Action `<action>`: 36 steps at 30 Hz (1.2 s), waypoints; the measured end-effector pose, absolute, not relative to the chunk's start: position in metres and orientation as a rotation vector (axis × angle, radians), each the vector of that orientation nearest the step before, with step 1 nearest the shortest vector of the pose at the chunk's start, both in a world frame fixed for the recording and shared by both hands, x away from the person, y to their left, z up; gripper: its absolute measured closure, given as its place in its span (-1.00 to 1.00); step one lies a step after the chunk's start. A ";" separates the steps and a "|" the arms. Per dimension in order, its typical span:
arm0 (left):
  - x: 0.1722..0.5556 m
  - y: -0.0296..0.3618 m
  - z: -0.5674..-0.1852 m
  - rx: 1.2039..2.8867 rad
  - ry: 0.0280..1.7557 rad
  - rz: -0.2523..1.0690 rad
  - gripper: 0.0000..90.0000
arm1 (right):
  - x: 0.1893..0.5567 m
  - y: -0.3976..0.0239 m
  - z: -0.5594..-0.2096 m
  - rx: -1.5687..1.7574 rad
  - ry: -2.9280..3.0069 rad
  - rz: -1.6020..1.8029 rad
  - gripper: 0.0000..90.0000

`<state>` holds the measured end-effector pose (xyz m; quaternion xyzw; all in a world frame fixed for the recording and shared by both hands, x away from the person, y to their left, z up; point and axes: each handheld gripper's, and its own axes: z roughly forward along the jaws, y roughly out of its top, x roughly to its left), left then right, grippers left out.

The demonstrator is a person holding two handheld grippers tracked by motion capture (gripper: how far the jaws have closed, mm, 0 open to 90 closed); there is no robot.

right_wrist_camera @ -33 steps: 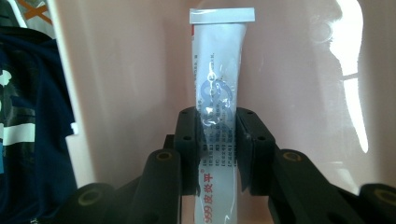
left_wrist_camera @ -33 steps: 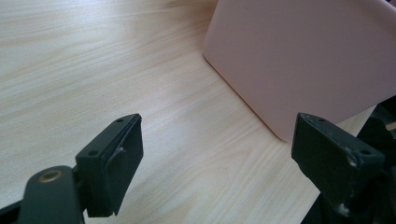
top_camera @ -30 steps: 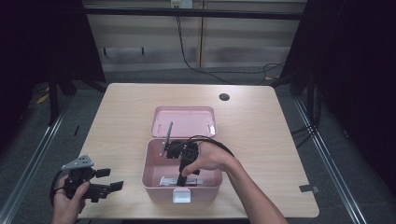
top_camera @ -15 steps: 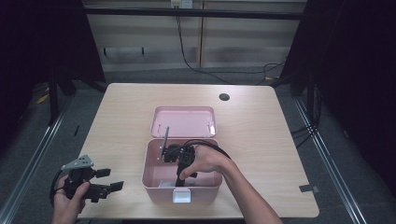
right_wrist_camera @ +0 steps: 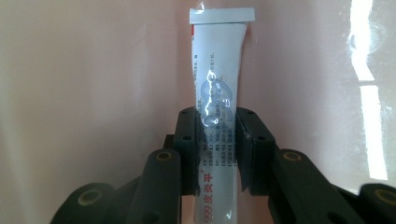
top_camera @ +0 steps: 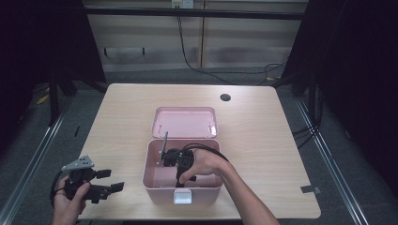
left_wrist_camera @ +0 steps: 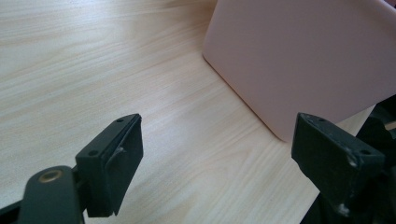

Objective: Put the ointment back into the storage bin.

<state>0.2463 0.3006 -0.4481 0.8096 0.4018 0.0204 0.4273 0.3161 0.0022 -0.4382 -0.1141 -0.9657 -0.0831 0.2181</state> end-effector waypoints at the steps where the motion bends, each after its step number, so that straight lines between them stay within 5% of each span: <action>1: 0.246 0.300 -0.448 2.021 1.006 0.048 -0.63 | 0.316 0.003 -0.439 -0.314 -2.676 -0.236 0.60; 36: 0.246 0.300 -0.448 2.024 1.004 0.046 -0.63 | 0.312 0.009 -0.456 -0.290 -2.704 -0.126 0.53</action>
